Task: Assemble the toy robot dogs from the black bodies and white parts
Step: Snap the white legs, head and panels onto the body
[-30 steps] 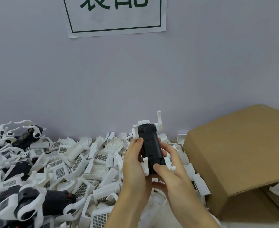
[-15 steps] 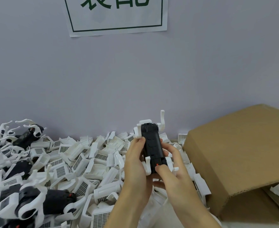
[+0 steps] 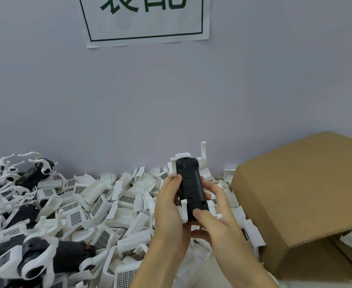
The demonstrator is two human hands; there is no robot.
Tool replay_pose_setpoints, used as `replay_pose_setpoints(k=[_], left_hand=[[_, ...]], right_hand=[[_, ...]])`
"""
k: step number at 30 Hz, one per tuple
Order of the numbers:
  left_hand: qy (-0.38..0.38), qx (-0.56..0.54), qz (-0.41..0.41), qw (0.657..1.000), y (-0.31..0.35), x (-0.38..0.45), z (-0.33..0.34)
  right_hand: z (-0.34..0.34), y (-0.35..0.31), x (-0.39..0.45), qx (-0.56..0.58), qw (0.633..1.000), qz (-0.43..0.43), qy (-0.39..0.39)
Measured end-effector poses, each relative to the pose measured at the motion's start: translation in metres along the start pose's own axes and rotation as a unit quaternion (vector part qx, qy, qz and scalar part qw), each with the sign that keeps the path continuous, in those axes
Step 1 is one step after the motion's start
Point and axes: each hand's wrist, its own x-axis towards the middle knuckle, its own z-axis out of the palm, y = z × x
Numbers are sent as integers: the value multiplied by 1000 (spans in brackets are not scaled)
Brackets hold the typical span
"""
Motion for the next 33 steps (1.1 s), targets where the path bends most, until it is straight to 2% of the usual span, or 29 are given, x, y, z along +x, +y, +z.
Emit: replay_pose_setpoints(k=[12,17,21,24,27,33], left_hand=[[-19,30,20,999,-2,1,-1],[28,-5,39,999,-3,7,0],[65,-65,40,995,0,14,-2],[78,-31,53,995,-2,15,-5],[77,36,66,994,-3,15,-7],[148,107,92,979,-6,16,-7]], right_hand=[[-1,0,1,-19,999,21,22],[-5,-2,0,-6,999,8,47],[-11,-6,-2,30,994,-56,86],[-11,-9,-5,-51,979,-150,131],[-8,-11,-7,-169,955,-209,124],[-3,-16,-8,-333,922,-183,68]])
